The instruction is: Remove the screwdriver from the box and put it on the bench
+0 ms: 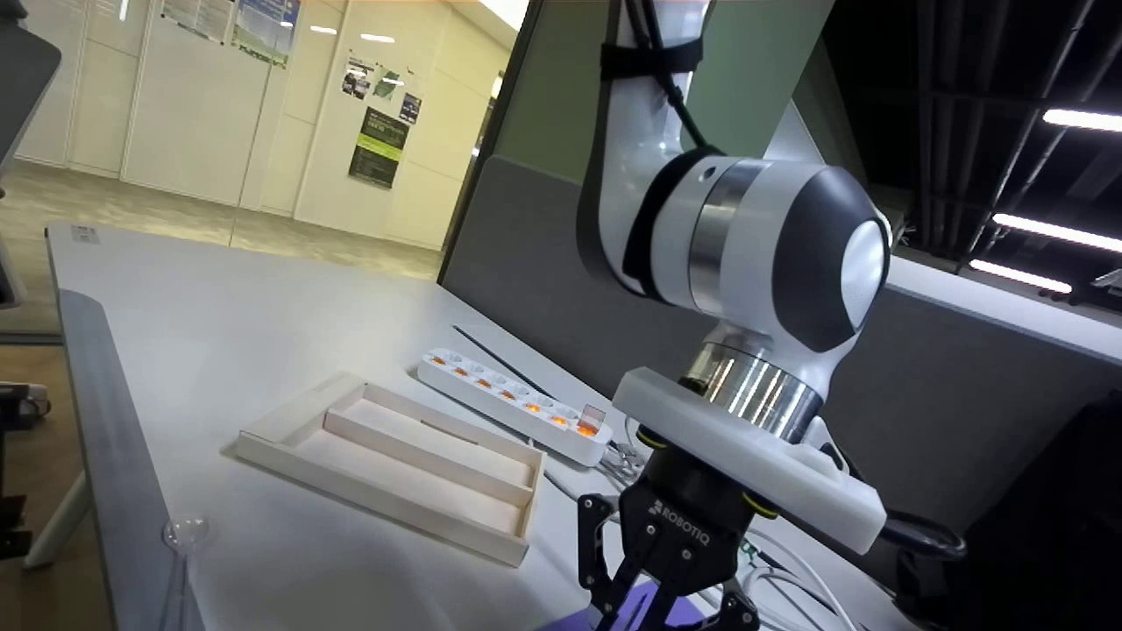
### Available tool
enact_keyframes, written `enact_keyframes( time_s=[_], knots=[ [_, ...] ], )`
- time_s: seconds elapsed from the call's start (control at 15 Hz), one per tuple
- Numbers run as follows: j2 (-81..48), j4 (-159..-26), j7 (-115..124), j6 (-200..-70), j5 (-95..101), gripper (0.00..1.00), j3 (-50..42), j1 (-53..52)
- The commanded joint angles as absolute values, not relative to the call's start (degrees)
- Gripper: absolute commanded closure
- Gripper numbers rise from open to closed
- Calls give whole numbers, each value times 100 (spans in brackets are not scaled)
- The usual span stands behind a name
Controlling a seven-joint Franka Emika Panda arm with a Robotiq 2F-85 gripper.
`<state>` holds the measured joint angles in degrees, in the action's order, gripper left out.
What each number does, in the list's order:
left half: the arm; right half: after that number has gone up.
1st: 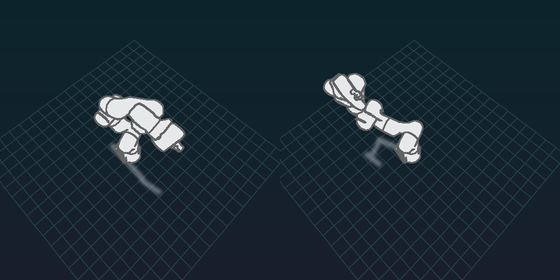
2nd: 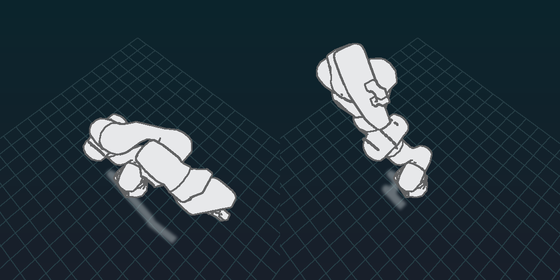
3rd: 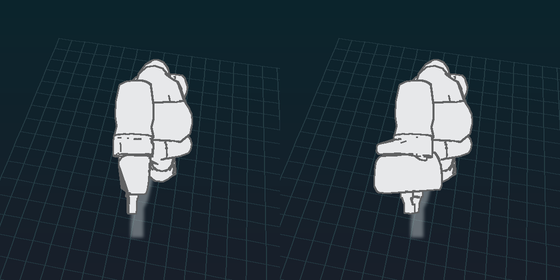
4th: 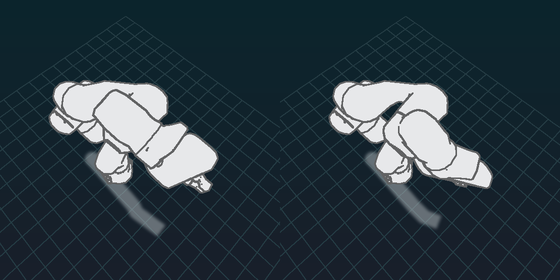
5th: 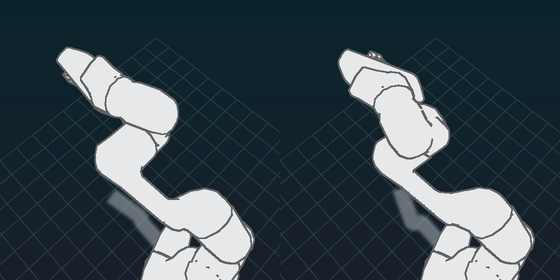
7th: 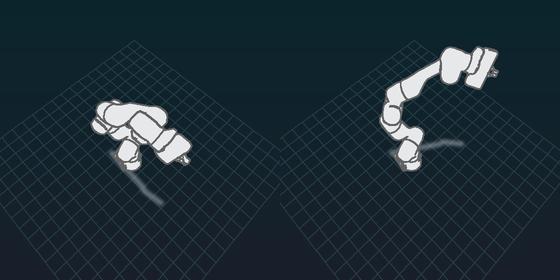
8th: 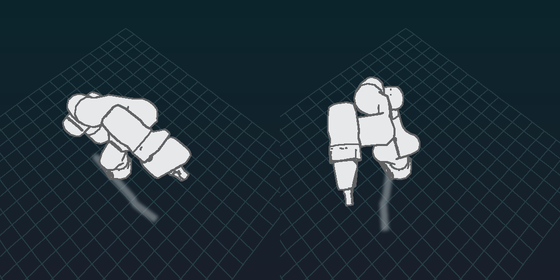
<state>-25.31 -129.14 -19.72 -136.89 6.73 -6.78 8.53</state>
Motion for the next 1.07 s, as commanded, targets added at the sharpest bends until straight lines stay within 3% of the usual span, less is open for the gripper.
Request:
enact_keyframes(
  time_s=[0.0, 0.6, 0.67, 0.8, 1.0],
  knots=[
    [-2841, -12631, -1684, -13735, 745, 96, -702, 927],
    [-3292, -12186, -1716, -13699, 620, 96, -607, 1020],
    [-3307, -12162, -1726, -13675, 624, 58, -602, 1021],
    [-3301, -12143, -1726, -13675, 582, 53, -573, 1038],
    [-3185, -12185, -1821, -13600, 488, 31, -502, 1074]
  ],
)
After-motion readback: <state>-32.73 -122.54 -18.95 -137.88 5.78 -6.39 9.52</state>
